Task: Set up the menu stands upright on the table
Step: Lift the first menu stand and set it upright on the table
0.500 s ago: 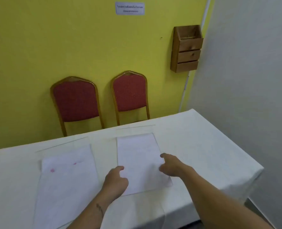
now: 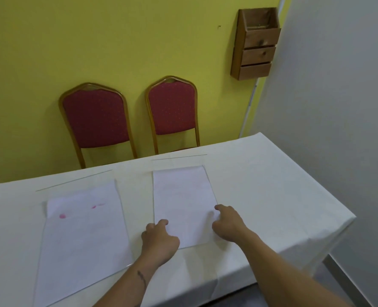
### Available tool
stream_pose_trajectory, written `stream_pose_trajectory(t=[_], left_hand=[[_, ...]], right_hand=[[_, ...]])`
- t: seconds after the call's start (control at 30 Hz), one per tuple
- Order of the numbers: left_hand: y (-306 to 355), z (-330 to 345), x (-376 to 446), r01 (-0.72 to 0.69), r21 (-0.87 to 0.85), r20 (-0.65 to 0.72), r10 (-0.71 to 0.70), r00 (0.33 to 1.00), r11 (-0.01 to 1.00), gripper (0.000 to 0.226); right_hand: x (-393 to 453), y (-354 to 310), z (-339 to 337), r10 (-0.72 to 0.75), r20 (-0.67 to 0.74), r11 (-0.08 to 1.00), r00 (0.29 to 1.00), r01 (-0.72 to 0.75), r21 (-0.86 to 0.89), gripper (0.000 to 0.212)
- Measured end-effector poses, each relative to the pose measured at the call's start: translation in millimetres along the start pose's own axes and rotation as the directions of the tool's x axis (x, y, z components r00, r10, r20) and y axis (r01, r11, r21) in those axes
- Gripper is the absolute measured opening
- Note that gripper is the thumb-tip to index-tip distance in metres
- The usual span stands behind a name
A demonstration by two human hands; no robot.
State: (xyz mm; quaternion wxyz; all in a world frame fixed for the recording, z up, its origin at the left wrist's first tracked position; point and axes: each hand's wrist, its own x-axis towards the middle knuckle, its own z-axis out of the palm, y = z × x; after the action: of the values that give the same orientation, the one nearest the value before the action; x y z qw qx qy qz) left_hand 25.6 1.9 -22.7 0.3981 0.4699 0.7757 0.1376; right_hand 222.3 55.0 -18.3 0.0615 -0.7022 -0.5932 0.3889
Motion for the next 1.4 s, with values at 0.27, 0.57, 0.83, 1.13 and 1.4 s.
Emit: stream_pose_trajectory(t=[0.27, 0.57, 0.83, 1.13, 1.4], left_hand=[[-5, -42, 7, -0.051, -0.285, -0.044, 0.041, 0.998, 0.957, 0.057], [-15, -95, 6, -0.336, -0.304, -0.116, 0.316, 0.942, 0.892, 0.045], [34, -95, 13, -0.429, -0.559, -0.39, 0.231, 0.891, 0.709, 0.016], [96, -118, 30, -0.478, -0.57, -0.487, 0.193, 0.852, 0.669, 0.016], [118, -145, 41, -0.466, -0.571, -0.525, 0.136, 0.84, 0.675, 0.014]], right_hand=[[-10, -2, -17, -0.031, -0.068, 0.979, 0.997, 0.044, 0.199, 0.066], [-35, -10, -72, -0.206, -0.007, 0.812, 0.979, 0.175, 0.557, 0.075], [-22, -23, -89, -0.266, -0.258, 0.74, 0.929, 0.368, 0.563, 0.055], [35, -65, -129, -0.21, -0.428, 0.716, 0.879, 0.436, 0.545, 0.016], [46, -98, -166, -0.361, -0.325, 0.624, 0.874, 0.485, 0.613, 0.009]])
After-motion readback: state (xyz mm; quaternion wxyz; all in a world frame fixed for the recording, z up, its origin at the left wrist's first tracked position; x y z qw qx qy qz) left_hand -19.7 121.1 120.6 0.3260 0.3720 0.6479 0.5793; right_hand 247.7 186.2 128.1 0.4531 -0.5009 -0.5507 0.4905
